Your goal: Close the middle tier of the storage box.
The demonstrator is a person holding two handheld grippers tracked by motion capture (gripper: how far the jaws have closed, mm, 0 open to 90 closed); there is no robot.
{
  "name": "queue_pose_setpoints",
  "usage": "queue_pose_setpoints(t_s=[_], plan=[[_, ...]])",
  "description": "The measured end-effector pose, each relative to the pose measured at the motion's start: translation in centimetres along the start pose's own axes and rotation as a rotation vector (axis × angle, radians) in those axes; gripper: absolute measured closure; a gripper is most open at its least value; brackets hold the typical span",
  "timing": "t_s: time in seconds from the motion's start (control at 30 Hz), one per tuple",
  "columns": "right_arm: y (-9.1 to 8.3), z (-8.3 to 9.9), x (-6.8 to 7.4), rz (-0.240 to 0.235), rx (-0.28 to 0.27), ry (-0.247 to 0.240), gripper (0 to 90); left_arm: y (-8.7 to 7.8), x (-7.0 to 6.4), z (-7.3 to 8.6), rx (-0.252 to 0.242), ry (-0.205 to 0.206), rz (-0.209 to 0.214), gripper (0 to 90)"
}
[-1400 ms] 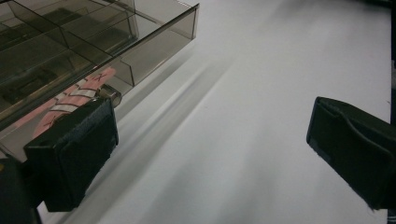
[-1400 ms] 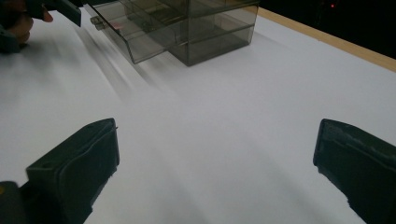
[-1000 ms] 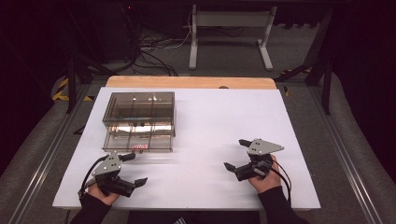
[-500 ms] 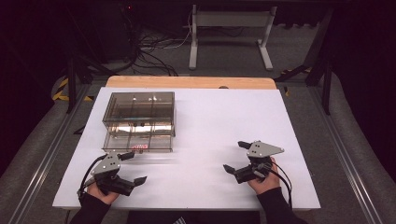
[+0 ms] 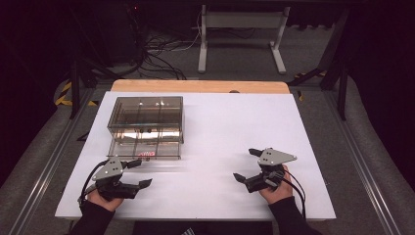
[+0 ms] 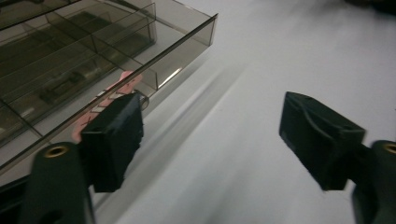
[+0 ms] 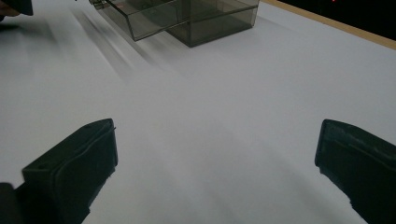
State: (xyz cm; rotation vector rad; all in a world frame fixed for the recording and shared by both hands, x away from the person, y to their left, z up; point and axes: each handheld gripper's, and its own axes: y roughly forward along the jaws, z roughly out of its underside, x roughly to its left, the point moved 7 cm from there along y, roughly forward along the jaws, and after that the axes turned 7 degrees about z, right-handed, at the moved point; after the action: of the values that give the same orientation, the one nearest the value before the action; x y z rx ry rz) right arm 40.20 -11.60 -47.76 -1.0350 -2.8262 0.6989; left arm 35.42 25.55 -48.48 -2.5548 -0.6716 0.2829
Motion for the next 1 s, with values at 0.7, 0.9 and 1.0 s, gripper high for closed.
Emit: queue_pose_setpoints(t_s=[0.7,0.9,1.0], plan=[[0.2,0.1,0.1,-0.007,0.007,-0.004,0.0,-0.1,1.9,0.1,0.175,-0.021,-0.080,89.6],[0.2,0.1,0.1,-0.006,0.007,-0.005,0.0,0.0,2.5,0.0,0.198,-0.039,-0.090,89.6],[0.2,0.1,0.1,-0.006,0.008,-0.005,0.0,0.1,2.7,-0.1,0.216,-0.037,-0.093,89.5]])
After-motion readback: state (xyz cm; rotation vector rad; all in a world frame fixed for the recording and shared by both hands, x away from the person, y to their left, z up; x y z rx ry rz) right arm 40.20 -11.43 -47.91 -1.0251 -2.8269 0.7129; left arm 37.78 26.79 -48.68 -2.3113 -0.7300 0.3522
